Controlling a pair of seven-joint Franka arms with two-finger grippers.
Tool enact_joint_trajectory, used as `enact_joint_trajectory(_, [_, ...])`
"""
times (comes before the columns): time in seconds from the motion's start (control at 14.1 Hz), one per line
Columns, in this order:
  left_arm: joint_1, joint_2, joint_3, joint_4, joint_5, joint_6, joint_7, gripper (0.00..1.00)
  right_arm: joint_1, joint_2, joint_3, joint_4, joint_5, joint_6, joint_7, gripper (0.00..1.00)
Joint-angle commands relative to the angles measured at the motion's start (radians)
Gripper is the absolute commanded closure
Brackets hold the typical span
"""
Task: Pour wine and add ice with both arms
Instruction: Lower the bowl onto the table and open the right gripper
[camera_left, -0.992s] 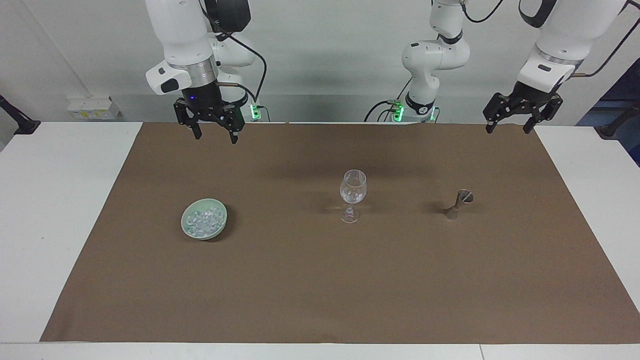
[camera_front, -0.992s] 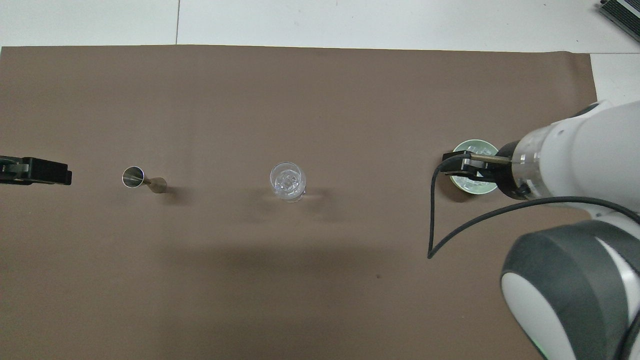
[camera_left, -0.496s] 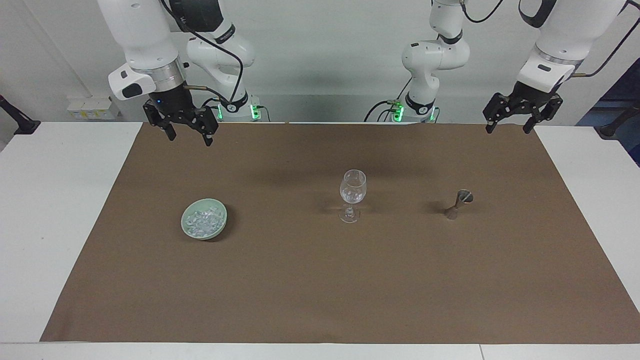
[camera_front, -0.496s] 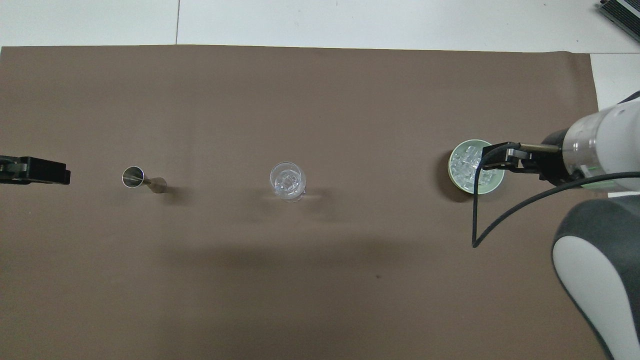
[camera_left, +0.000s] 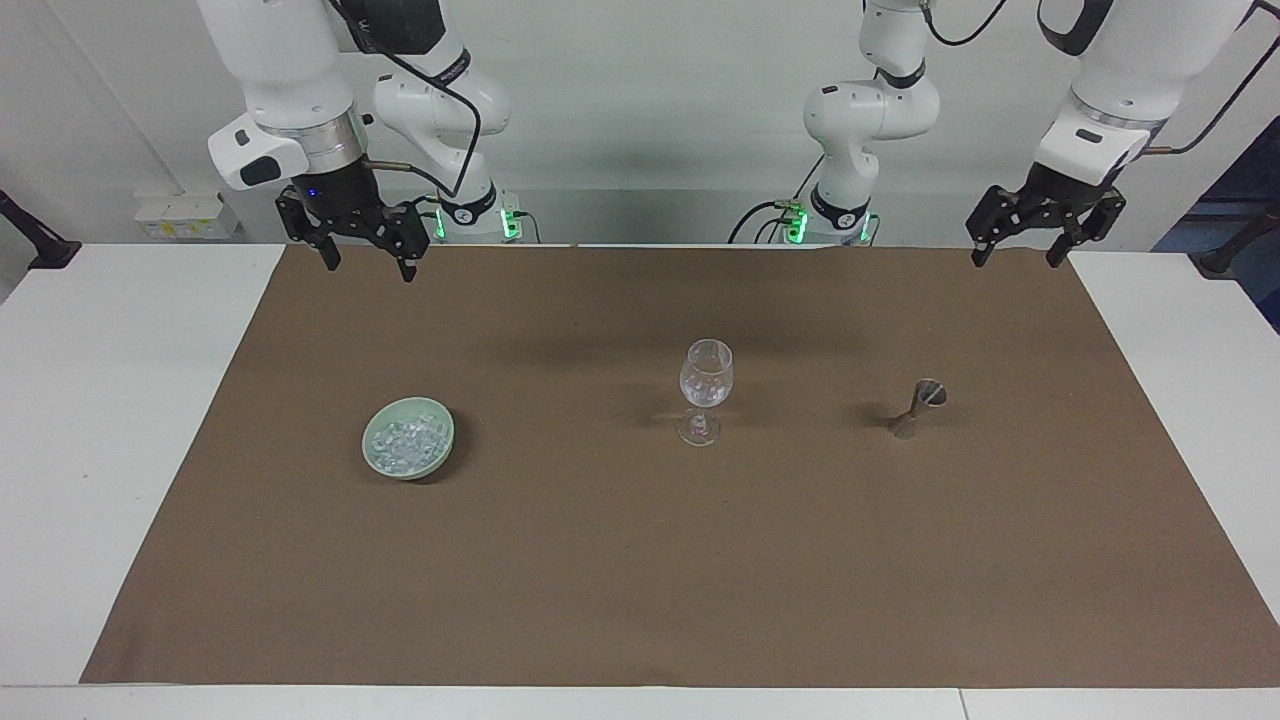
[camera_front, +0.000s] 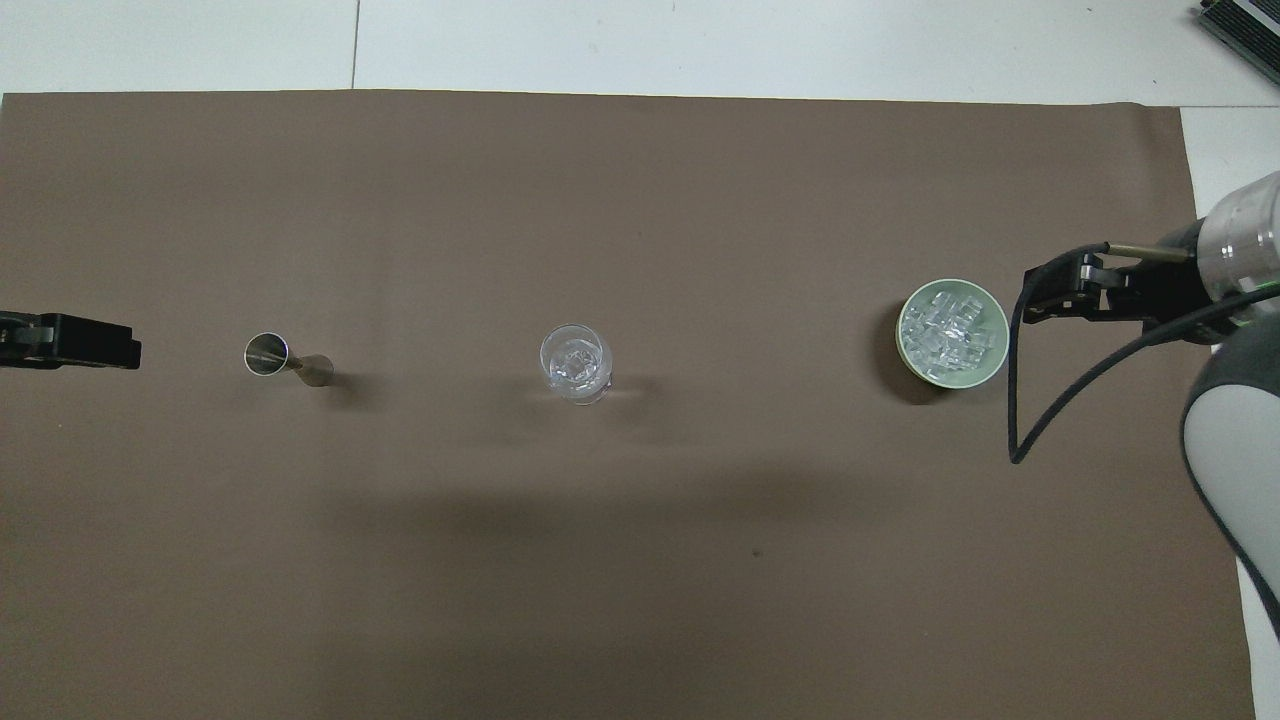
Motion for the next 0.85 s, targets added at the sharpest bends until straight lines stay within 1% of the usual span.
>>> enact_joint_trajectory(0.0, [0.003,-0.006,0.001,0.005,-0.004,0.006,-0.01,0.0,-0.011,-0.001,0.003,0.009,0.018,-0.006,-0.041,0.0])
enact_joint_trajectory(0.78, [0.003,-0.006,0.001,0.005,-0.004,0.007,-0.01,0.0,-0.032,-0.007,0.003,-0.006,0.028,-0.001,-0.036,0.0])
